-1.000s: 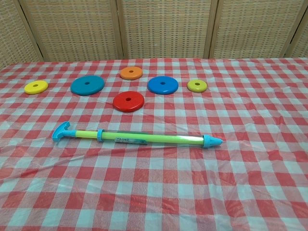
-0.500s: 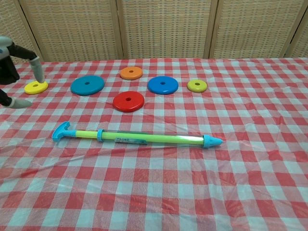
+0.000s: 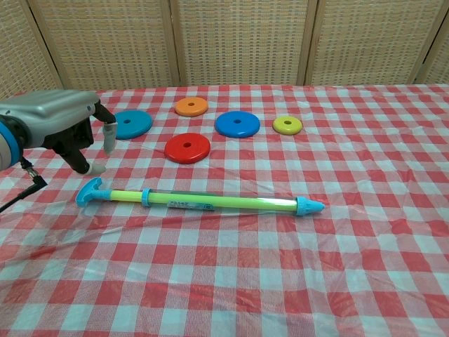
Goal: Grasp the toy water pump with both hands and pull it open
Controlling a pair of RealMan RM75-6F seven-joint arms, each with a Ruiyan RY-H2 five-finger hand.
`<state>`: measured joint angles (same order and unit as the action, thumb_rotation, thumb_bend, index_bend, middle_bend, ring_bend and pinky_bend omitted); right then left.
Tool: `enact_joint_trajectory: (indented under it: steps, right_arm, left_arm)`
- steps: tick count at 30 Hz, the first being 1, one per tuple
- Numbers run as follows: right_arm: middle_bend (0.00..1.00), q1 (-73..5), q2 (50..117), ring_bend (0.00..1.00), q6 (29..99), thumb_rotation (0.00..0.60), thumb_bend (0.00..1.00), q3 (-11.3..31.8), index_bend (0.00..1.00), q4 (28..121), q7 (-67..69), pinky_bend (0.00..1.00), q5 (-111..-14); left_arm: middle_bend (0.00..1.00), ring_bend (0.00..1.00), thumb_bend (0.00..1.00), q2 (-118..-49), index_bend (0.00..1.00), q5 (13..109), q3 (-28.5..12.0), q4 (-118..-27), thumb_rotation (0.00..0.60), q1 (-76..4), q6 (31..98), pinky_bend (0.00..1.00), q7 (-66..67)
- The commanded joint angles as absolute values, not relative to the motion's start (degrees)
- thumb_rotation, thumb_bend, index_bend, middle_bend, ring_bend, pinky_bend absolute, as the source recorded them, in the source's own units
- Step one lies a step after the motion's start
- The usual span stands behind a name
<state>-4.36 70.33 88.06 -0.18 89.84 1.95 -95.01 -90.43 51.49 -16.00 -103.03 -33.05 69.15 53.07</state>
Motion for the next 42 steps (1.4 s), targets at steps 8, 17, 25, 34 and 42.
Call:
enact_joint_trajectory:
  steps: [8, 17, 25, 34, 42]
  right_arm:
    - [0.0, -4.4, 70.1, 0.0, 88.1, 0.6, 0.15, -0.2, 0.08, 90.0, 2.5, 0.0, -95.0]
    - [0.0, -4.4, 70.2, 0.0, 88.2, 0.6, 0.15, -0.2, 0.08, 89.7, 3.1, 0.0, -95.1]
    - [0.0, -4.6, 70.0, 0.0, 87.8, 0.6, 0.15, 0.0, 0.08, 89.5, 3.9, 0.0, -94.5]
    - [0.0, -4.6, 69.9, 0.0, 87.7, 0.6, 0.15, -0.1, 0.08, 89.6, 4.3, 0.0, -94.5]
    - [0.0, -4.7, 69.9, 0.0, 87.5, 0.6, 0.15, 0.1, 0.08, 89.5, 4.6, 0.0, -94.1]
  left_arm:
    - [0.99, 0.85, 0.28, -94.4, 0.5, 43.4, -16.2, -97.2, 0.6, -37.3, 69.3, 0.74, 55.1]
    - [0.99, 0.85, 0.28, -98.3, 0.5, 34.9, -16.6, -91.5, 0.6, -41.5, 68.7, 0.74, 57.1]
    - [0.99, 0.85, 0.28, -100.2, 0.5, 32.3, -15.8, -88.5, 0.6, -43.6, 68.6, 0.74, 57.1]
    - [0.99, 0.85, 0.28, -100.9, 0.51, 30.1, -15.2, -86.6, 0.6, -44.9, 68.7, 0.75, 56.6]
    - [0.99, 0.85, 0.28, -101.9, 0.52, 28.9, -14.8, -85.1, 0.6, -46.1, 68.4, 0.74, 56.3]
